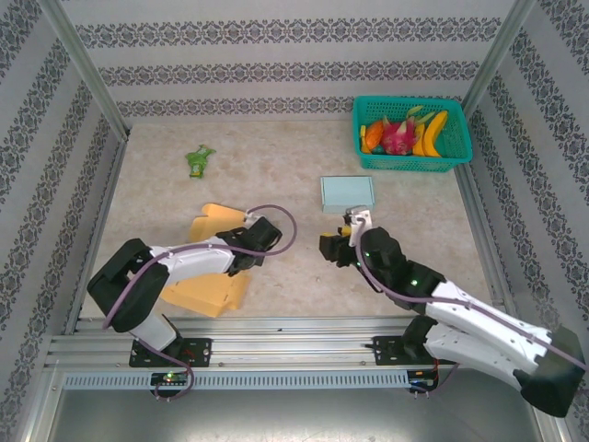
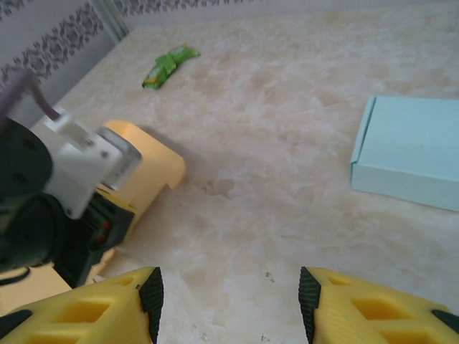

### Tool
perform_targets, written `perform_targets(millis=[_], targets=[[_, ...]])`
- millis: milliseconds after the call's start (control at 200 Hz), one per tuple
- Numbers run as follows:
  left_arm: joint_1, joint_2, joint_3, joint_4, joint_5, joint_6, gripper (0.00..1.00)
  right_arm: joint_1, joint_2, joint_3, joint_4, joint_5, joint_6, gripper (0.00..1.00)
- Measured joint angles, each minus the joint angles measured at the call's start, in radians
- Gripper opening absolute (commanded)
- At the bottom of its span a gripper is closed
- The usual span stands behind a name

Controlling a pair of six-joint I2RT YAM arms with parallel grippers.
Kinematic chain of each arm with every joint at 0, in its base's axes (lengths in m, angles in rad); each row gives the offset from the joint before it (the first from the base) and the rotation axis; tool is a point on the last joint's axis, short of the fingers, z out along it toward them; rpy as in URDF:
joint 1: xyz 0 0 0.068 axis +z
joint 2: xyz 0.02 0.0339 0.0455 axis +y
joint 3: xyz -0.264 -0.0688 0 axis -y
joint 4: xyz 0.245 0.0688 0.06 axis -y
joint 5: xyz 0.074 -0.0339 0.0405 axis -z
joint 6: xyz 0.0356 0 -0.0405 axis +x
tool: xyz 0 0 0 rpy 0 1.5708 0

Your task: Fold the paper box

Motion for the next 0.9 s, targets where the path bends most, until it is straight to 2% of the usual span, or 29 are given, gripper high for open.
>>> perform_targets(millis=[115, 240, 335, 380, 405, 435, 465, 500, 530, 634, 714, 774, 899], targets=[[-0.093, 0.032, 0.043, 0.071, 0.037, 0.124, 0.00, 0.002, -0.167, -0.022, -0.062, 0.068, 0.009, 0.53], [-0.211, 0.032, 0.057, 0.180, 0.155, 0.311, 0.00, 0.002, -0.374, -0.038, -0.158, 0.155, 0.027, 0.53], [-0.261, 0.032, 0.087, 0.197, 0.261, 0.422, 0.07, 0.002, -0.508, -0.038, -0.238, 0.223, 0.034, 0.53], [-0.266, 0.034, 0.108, 0.197, 0.297, 0.459, 0.14, 0.002, -0.555, -0.038, -0.276, 0.254, 0.035, 0.53], [-0.266, 0.035, 0.121, 0.196, 0.312, 0.475, 0.22, 0.002, -0.573, -0.038, -0.296, 0.269, 0.037, 0.53], [-0.266, 0.038, 0.136, 0.196, 0.319, 0.494, 0.38, 0.002, -0.589, -0.037, -0.319, 0.285, 0.039, 0.53], [-0.266, 0.041, 0.151, 0.196, 0.320, 0.503, 0.46, 0.002, -0.596, -0.037, -0.337, 0.297, 0.042, 0.54], [-0.266, 0.043, 0.163, 0.198, 0.312, 0.504, 0.54, 0.002, -0.597, -0.035, -0.358, 0.308, 0.042, 0.54], [-0.266, 0.043, 0.167, 0.199, 0.300, 0.506, 0.56, 0.002, -0.591, -0.033, -0.373, 0.316, 0.042, 0.55], [-0.259, 0.038, 0.158, 0.201, 0.217, 0.459, 0.59, 0.002, -0.522, -0.011, -0.409, 0.325, 0.041, 0.55], [-0.243, -0.009, 0.114, 0.197, 0.144, 0.385, 0.66, 0.002, -0.433, 0.018, -0.417, 0.322, 0.041, 0.56], [-0.229, -0.091, 0.059, 0.174, 0.072, 0.286, 0.72, 0.002, -0.359, 0.043, -0.418, 0.310, 0.039, 0.56], [-0.172, -0.286, -0.036, 0.068, -0.041, 0.007, 0.72, 0.002, -0.231, 0.106, -0.431, 0.271, 0.024, 0.57]])
